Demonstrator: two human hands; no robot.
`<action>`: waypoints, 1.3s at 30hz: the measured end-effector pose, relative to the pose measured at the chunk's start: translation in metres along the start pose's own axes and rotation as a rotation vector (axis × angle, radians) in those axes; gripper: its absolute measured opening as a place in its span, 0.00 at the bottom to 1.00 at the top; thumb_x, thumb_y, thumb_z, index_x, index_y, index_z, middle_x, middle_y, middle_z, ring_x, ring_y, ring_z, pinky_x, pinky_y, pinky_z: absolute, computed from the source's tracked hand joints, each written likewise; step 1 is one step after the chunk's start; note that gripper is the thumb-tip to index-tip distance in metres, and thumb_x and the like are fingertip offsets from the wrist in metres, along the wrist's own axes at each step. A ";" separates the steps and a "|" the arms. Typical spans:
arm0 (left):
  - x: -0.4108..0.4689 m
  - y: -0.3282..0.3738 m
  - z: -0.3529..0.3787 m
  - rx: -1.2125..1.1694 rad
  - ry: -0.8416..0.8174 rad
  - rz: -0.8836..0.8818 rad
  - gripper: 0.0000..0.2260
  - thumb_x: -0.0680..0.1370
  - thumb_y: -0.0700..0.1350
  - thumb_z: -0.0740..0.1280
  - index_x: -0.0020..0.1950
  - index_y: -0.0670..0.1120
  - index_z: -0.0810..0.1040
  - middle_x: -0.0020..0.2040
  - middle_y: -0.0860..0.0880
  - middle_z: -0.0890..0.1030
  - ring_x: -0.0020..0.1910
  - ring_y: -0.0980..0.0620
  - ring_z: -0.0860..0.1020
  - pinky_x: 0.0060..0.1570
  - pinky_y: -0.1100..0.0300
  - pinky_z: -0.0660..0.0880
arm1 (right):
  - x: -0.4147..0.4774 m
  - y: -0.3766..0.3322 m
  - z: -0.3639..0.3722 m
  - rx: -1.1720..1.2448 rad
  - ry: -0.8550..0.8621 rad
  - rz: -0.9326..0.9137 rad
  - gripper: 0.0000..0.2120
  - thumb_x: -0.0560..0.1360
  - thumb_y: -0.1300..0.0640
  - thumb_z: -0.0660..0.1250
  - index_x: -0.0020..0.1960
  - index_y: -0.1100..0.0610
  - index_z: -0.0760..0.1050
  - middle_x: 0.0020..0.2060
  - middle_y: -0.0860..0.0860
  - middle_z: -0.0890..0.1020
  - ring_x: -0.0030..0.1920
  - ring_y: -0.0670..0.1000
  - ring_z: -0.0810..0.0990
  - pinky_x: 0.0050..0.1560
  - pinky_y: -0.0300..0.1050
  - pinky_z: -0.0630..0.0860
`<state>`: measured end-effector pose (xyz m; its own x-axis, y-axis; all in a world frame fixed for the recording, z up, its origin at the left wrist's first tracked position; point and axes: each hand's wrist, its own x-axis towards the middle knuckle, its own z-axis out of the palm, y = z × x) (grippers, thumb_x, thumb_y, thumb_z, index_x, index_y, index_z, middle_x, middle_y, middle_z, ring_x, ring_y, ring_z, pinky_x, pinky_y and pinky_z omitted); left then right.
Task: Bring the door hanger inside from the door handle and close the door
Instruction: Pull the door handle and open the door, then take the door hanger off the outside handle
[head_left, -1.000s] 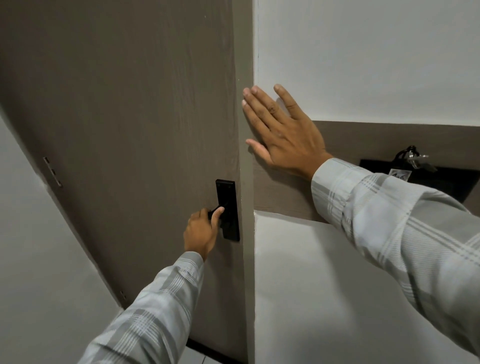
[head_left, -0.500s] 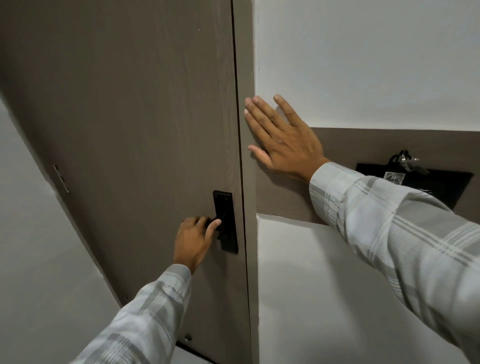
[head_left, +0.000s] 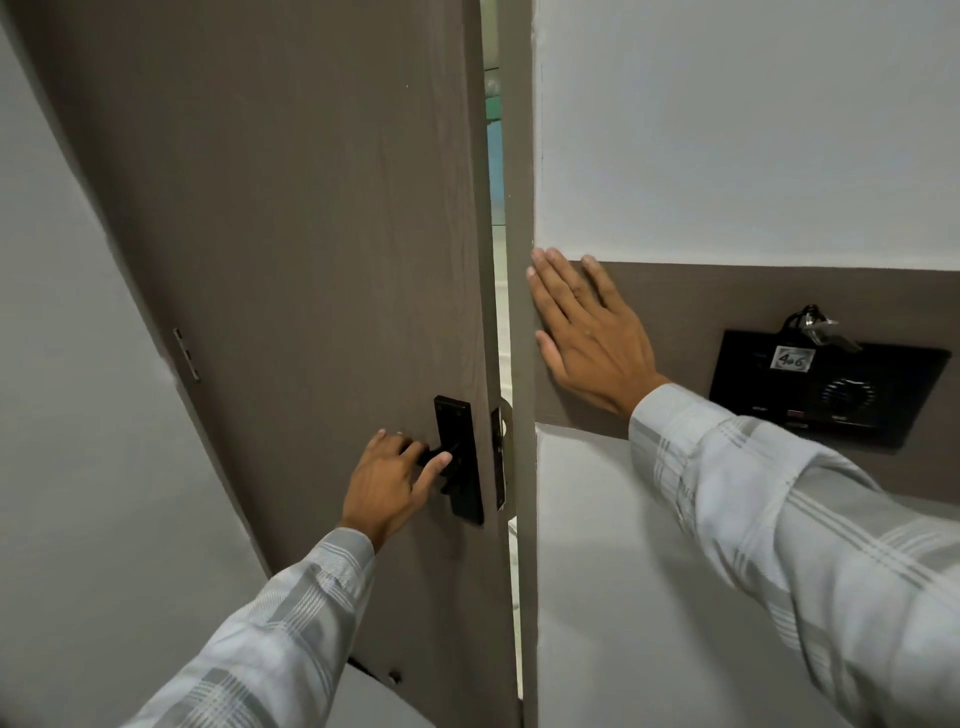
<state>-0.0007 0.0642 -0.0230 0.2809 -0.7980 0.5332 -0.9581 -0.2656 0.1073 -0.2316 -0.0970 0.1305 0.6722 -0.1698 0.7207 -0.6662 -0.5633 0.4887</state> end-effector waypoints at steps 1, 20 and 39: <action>-0.004 0.000 -0.003 -0.003 0.002 -0.011 0.29 0.79 0.64 0.50 0.54 0.46 0.82 0.51 0.47 0.83 0.54 0.47 0.79 0.75 0.50 0.63 | -0.006 -0.003 0.000 0.017 -0.002 0.009 0.32 0.81 0.50 0.56 0.80 0.63 0.53 0.80 0.60 0.55 0.80 0.56 0.52 0.80 0.57 0.49; -0.109 -0.010 -0.072 0.022 -0.007 -0.303 0.33 0.79 0.65 0.42 0.55 0.44 0.79 0.61 0.44 0.82 0.71 0.46 0.71 0.77 0.49 0.58 | -0.124 -0.146 0.001 0.610 -0.308 0.053 0.32 0.69 0.52 0.67 0.72 0.60 0.72 0.66 0.57 0.78 0.75 0.59 0.67 0.77 0.63 0.57; -0.198 0.009 -0.137 0.162 0.137 -0.416 0.42 0.77 0.71 0.46 0.78 0.46 0.34 0.80 0.47 0.39 0.80 0.55 0.37 0.77 0.60 0.34 | -0.126 -0.299 -0.056 1.709 -1.009 0.179 0.21 0.73 0.51 0.73 0.64 0.52 0.76 0.60 0.49 0.82 0.63 0.51 0.78 0.65 0.46 0.74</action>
<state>-0.0729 0.2942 -0.0124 0.6193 -0.5294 0.5798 -0.7412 -0.6378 0.2093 -0.1353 0.1386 -0.0789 0.9590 -0.2695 -0.0872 -0.2022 -0.4355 -0.8772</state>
